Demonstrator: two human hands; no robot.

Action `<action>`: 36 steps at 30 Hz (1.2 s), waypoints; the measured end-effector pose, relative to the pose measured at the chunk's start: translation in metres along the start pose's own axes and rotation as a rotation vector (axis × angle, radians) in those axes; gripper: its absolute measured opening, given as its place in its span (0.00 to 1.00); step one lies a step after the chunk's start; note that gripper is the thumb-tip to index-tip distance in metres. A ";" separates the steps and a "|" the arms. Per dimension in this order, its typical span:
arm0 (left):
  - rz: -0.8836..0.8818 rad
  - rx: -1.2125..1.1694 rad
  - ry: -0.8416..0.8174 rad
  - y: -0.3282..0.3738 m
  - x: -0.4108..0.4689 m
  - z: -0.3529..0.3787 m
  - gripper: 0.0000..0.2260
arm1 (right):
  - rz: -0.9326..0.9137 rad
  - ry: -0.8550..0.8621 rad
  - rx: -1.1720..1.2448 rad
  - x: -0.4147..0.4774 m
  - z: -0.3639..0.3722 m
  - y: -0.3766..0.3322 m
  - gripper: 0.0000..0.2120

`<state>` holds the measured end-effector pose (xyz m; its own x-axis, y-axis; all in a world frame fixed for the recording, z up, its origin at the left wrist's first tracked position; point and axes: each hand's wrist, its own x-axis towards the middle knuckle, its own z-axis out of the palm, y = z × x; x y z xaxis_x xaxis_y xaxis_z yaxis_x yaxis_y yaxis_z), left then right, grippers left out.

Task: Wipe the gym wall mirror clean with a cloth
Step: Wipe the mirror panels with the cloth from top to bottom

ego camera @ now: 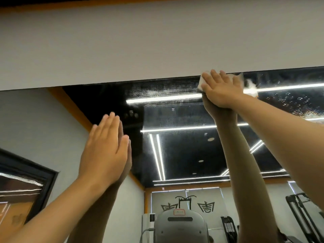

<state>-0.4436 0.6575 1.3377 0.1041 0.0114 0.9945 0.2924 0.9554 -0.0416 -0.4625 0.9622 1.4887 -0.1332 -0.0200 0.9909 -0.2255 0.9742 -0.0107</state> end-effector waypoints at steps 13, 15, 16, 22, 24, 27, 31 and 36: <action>-0.017 -0.070 -0.004 -0.006 -0.005 0.005 0.32 | -0.387 -0.046 -0.081 -0.022 0.032 -0.169 0.26; -0.048 -0.122 0.009 -0.005 -0.006 0.004 0.28 | -0.456 -0.052 -0.087 -0.045 0.033 -0.167 0.25; -0.061 -0.142 0.016 -0.005 -0.006 0.004 0.26 | -0.490 -0.056 -0.083 -0.059 0.034 -0.165 0.25; -0.034 -0.110 0.005 -0.008 -0.007 0.002 0.24 | -0.700 -0.085 -0.079 -0.162 0.046 -0.131 0.27; -0.017 -0.077 -0.006 -0.008 -0.006 0.002 0.24 | -0.732 -0.112 -0.085 -0.173 0.044 -0.108 0.26; 0.023 -0.030 0.033 -0.009 -0.006 0.005 0.25 | -0.698 -0.137 -0.084 -0.159 0.036 -0.085 0.28; 0.097 -0.004 0.062 -0.007 -0.007 0.006 0.29 | -0.507 -0.096 -0.052 -0.112 0.025 -0.077 0.29; 0.285 0.024 0.075 -0.004 -0.011 0.007 0.26 | -0.152 -0.076 -0.021 -0.052 0.016 -0.081 0.25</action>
<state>-0.4528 0.6557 1.3272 0.2494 0.2587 0.9332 0.2192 0.9236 -0.3146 -0.4531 0.8811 1.4355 -0.1722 -0.1836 0.9678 -0.2288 0.9631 0.1420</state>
